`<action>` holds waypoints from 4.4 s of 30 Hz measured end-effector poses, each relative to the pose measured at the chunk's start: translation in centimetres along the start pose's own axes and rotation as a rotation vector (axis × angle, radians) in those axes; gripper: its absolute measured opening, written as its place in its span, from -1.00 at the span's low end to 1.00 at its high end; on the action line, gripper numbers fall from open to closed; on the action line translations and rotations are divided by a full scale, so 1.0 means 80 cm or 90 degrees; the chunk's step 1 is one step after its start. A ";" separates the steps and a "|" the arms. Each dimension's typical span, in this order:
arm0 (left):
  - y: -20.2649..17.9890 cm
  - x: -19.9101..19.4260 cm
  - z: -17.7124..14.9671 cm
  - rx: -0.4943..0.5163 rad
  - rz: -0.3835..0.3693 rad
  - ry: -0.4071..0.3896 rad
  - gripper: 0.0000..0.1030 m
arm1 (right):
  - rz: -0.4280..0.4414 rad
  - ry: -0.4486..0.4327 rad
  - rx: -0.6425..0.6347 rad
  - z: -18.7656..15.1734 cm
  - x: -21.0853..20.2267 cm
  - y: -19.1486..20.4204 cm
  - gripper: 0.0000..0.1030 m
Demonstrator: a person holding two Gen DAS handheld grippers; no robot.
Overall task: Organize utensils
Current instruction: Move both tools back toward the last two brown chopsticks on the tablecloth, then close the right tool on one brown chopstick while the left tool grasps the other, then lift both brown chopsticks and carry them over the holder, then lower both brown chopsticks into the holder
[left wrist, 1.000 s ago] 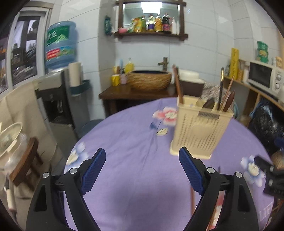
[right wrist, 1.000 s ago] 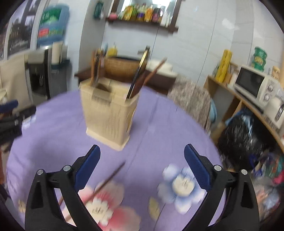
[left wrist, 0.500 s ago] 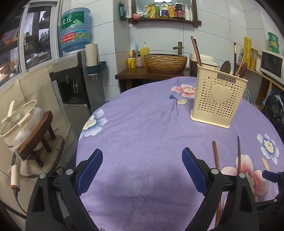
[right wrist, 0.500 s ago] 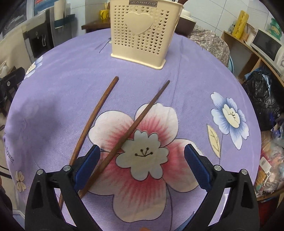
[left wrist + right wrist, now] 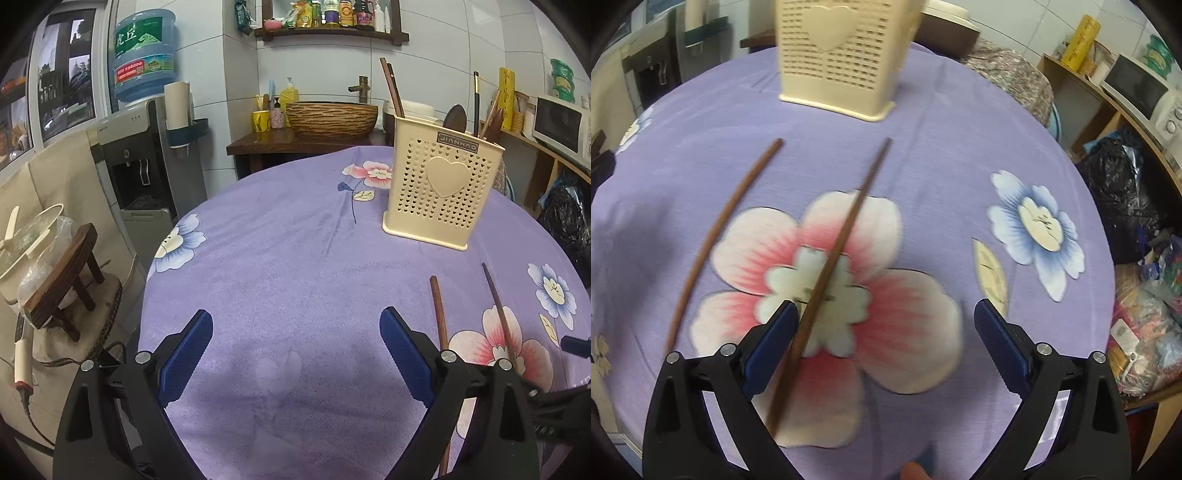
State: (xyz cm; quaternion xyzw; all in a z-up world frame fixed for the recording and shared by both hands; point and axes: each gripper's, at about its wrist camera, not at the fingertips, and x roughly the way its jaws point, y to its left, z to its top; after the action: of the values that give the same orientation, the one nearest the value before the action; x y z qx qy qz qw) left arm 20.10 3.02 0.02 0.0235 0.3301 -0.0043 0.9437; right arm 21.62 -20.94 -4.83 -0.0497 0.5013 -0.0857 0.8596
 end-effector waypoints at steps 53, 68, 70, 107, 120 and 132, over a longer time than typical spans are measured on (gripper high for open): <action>-0.147 0.101 0.018 0.148 -0.151 0.159 -0.29 | 0.167 -0.071 0.009 0.120 0.076 -0.016 -0.70; -0.153 0.110 0.027 0.155 -0.150 0.151 -0.83 | 0.166 -0.079 -0.003 0.122 0.078 -0.016 -0.86; -0.150 0.110 0.029 0.147 -0.153 0.150 -0.84 | 0.182 -0.077 0.011 0.122 0.079 -0.020 -0.86; -0.029 -0.078 0.152 -0.013 -0.176 -0.137 -0.84 | 0.330 -0.359 0.057 0.122 -0.178 -0.111 -0.88; -0.021 -0.082 0.164 -0.011 -0.178 -0.150 -0.84 | 0.339 -0.353 0.048 0.132 -0.179 -0.106 -0.88; -0.016 -0.115 0.252 -0.010 -0.215 -0.196 -0.84 | 0.370 -0.389 0.031 0.205 -0.229 -0.094 -0.88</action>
State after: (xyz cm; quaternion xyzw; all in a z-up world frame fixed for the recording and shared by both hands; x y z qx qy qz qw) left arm 25.40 0.71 21.42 -0.0399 0.1813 -0.1629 0.9690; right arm 26.29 -24.71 20.16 0.0913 0.2146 0.1671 0.9580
